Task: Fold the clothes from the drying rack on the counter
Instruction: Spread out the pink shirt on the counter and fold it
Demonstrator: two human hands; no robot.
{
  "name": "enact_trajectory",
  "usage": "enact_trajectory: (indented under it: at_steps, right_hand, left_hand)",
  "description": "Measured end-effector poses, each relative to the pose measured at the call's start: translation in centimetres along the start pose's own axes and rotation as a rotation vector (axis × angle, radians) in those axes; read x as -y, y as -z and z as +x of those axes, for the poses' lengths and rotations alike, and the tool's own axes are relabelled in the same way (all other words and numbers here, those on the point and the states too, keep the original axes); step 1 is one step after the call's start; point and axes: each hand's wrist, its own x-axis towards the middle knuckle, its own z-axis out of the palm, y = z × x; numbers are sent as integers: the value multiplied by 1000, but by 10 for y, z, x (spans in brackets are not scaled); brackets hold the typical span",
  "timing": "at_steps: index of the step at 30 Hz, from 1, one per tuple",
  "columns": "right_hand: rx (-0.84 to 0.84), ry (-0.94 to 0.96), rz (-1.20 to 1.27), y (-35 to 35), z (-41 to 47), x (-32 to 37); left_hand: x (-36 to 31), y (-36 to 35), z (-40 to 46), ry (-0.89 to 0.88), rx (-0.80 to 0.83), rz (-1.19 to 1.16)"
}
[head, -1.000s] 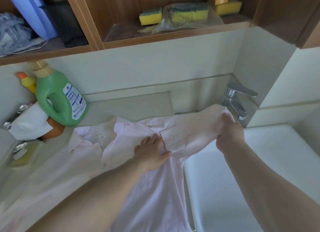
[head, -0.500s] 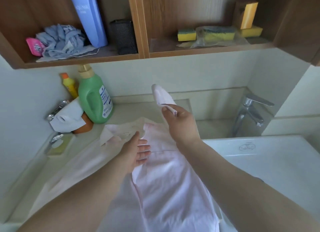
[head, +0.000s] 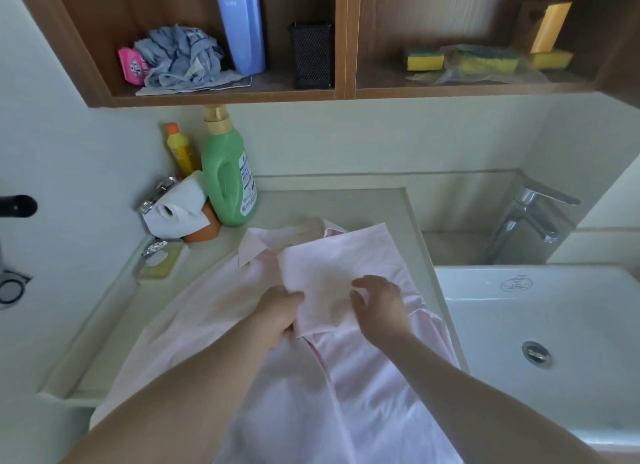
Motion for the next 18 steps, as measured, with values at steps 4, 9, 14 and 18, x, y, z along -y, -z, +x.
enact_trajectory:
  at_steps: [4, 9, 14, 18]
  right_hand:
    - [-9, -365, -139, 31, 2, -47]
    - [56, -471, 4, 52, 11, -72]
    - [128, -444, -25, 53, 21, -78]
    - [121, -448, -44, 60, 30, -90]
  left_hand:
    - [3, -1, -1, -162, -133, 444]
    - [5, -7, 0, -203, -268, 878]
    - [5, -23, -2, -214, -193, 882]
    - [5, -24, 12, -214, -152, 916]
